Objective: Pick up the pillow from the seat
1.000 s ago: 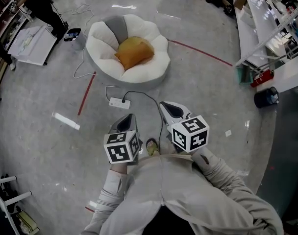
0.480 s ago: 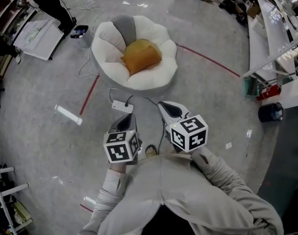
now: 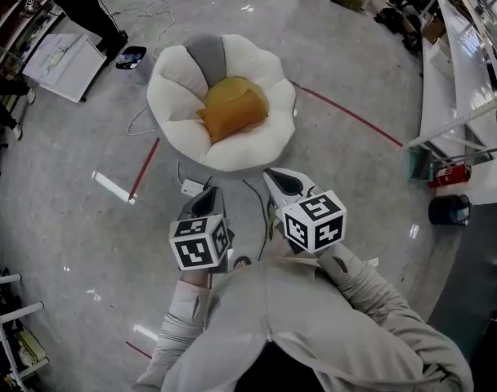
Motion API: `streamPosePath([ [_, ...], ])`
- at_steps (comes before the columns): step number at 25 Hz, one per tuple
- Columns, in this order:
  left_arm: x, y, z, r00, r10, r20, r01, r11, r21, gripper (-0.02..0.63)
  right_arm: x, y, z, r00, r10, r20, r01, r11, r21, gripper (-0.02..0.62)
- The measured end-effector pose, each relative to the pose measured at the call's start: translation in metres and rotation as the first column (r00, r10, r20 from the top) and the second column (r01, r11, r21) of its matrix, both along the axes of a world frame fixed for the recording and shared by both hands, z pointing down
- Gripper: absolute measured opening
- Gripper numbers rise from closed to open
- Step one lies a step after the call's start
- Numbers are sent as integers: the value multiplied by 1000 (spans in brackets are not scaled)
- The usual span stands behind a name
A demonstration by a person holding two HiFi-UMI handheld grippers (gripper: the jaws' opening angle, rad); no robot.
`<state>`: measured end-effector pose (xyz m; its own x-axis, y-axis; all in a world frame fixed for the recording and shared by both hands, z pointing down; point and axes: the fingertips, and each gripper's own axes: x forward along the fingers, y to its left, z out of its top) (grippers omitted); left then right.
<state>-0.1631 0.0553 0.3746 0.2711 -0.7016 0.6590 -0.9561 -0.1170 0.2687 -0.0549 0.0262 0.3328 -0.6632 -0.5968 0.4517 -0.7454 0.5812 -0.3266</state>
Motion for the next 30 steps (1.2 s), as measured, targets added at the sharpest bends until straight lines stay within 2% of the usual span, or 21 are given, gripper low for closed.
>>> streamPosePath([
  [15, 46, -113, 4, 992, -124, 14, 124, 992, -6, 3, 62, -119, 7, 997, -77, -3, 77, 997, -8, 0],
  [23, 51, -131, 13, 985, -168, 48, 170, 985, -32, 2, 78, -147, 22, 996, -84, 20, 85, 995, -51, 0],
  [30, 43, -138, 35, 984, -165, 71, 171, 982, -77, 2, 74, -162, 44, 997, -75, 17, 76, 993, -90, 0],
])
